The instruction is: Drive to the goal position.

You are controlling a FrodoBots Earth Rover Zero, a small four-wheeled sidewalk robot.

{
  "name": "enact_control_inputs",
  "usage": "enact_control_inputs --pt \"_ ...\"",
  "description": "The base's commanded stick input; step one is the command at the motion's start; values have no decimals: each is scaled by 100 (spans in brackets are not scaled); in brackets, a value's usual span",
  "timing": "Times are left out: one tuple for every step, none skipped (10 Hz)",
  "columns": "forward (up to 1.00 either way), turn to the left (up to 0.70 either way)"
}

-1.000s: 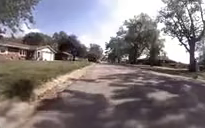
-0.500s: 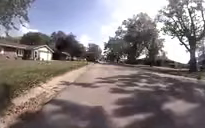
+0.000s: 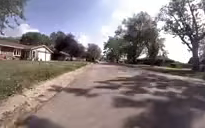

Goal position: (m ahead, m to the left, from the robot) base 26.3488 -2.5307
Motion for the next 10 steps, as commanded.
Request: enact_control_inputs --pt "100 0" --pt "100 0" --pt "100 0" --pt "100 0" --pt "100 0" --pt "100 0" --pt "100 0" --pt "100 0" --pt "100 11" --pt "100 24"
